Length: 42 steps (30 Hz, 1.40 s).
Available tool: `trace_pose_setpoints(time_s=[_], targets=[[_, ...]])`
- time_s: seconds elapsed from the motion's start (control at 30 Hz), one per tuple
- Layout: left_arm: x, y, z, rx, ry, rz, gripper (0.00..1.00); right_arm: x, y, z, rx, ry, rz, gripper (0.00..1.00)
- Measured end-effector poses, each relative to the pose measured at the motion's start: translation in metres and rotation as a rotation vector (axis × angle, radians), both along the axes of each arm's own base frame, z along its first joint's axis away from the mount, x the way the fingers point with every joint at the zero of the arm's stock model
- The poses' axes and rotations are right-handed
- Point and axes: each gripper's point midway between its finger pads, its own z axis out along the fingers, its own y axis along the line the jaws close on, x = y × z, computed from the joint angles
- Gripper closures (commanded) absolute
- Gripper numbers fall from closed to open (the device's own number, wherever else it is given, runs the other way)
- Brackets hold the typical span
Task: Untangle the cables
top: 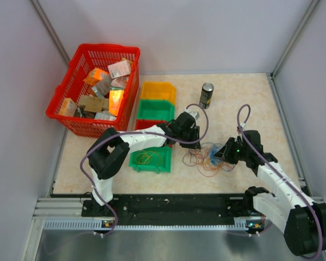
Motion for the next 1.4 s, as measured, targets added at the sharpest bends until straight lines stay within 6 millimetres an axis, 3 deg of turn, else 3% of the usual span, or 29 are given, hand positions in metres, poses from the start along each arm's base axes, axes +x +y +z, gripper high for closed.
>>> trace_pose_setpoints(time_s=[0.1,0.17,0.23,0.3,0.43,0.5,0.6,0.7,0.83,0.9,0.93,1.03,1.1,1.17,1.27,1.4], targets=[[-0.005,0.001,0.001,0.006,-0.006,-0.003,0.69,0.0,0.0,0.0,0.0,0.0,0.0,0.85],[-0.006,0.002,0.002,0.007,-0.012,-0.003,0.79,0.0,0.0,0.001,0.001,-0.004,0.0,0.85],[-0.006,0.002,0.003,0.007,-0.018,-0.003,0.96,0.0,0.0,0.002,0.001,-0.008,0.001,0.85],[-0.005,0.003,0.003,0.014,-0.024,0.002,1.0,0.0,0.0,0.002,0.0,-0.008,0.001,0.82],[-0.006,0.006,0.006,0.025,-0.03,0.0,1.0,0.0,-0.001,0.001,-0.007,-0.009,0.004,0.54],[-0.008,0.008,0.017,0.014,-0.038,-0.002,1.0,0.0,-0.002,-0.001,-0.017,-0.008,0.007,0.49],[-0.012,0.007,0.06,-0.055,-0.099,-0.021,1.0,-0.001,-0.005,-0.008,-0.049,0.002,0.025,0.41],[-0.019,0.007,0.122,-0.165,-0.203,-0.054,1.0,-0.004,-0.006,-0.004,-0.074,-0.018,0.071,0.3],[-0.027,0.003,0.197,-0.318,-0.315,-0.102,1.0,0.0,0.005,0.029,-0.037,-0.156,0.155,0.24],[-0.031,-0.002,0.218,-0.376,-0.339,-0.133,1.0,0.005,0.013,0.049,0.005,-0.252,0.194,0.24],[-0.034,-0.004,0.223,-0.394,-0.342,-0.147,1.0,0.007,0.016,0.056,0.022,-0.285,0.205,0.25],[-0.041,-0.008,0.229,-0.432,-0.335,-0.19,1.0,0.017,0.025,0.064,0.068,-0.329,0.215,0.42],[-0.047,-0.008,0.237,-0.454,-0.343,-0.212,1.0,0.023,0.027,0.051,0.076,-0.27,0.204,0.58],[-0.053,-0.003,0.251,-0.477,-0.372,-0.23,1.0,0.025,0.026,0.026,0.059,-0.162,0.174,0.65],[-0.068,0.015,0.292,-0.535,-0.481,-0.271,1.0,0.022,0.018,-0.002,0.017,-0.042,0.126,0.75],[-0.104,0.062,0.372,-0.649,-0.743,-0.34,1.0,0.025,0.006,-0.012,-0.04,-0.01,0.051,0.89]])
